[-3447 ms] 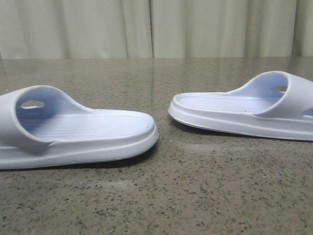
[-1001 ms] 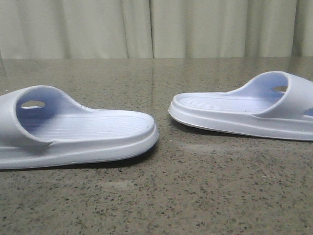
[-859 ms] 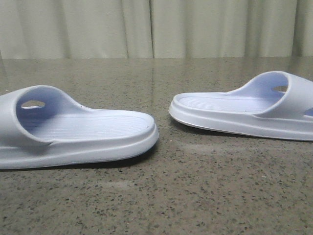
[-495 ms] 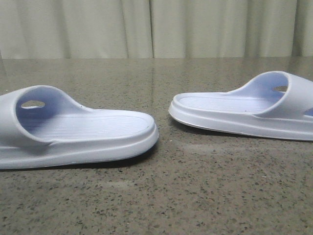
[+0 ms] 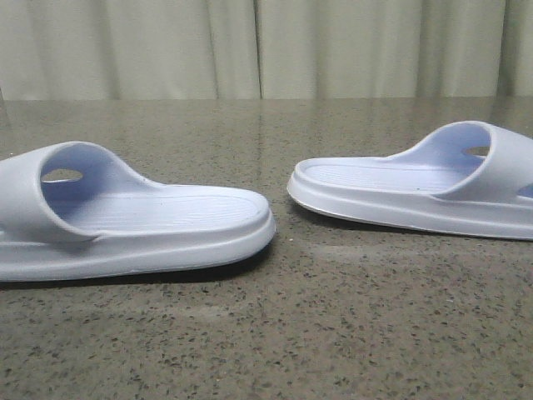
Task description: Insert blue slippers together front up
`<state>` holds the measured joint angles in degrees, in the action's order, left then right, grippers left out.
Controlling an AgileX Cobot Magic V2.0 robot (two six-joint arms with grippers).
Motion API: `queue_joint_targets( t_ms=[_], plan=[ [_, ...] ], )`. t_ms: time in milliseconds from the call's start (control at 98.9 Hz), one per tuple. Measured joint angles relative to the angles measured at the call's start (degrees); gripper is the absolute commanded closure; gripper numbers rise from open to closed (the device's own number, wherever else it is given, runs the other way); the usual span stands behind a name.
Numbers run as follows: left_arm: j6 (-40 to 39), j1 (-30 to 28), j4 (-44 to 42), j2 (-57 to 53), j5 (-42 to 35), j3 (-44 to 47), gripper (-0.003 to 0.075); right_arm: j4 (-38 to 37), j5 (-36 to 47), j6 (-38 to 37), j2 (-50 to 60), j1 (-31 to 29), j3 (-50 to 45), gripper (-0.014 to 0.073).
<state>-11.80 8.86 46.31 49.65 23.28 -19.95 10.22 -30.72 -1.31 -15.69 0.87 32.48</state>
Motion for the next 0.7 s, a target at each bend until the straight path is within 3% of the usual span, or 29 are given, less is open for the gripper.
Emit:
queue_joint_targets(
  t_ms=[283,697],
  plan=[
    [0.0,0.1,1.7,-1.1,-2.0,0.0,0.0704,0.0,0.0,0.0,0.0,0.0,0.0,0.0225],
    [0.0,0.1,5.9,-13.1,-1.7,0.1,0.0704,0.0,0.2,0.0,0.0,0.0,0.0,0.0225]
  ],
)
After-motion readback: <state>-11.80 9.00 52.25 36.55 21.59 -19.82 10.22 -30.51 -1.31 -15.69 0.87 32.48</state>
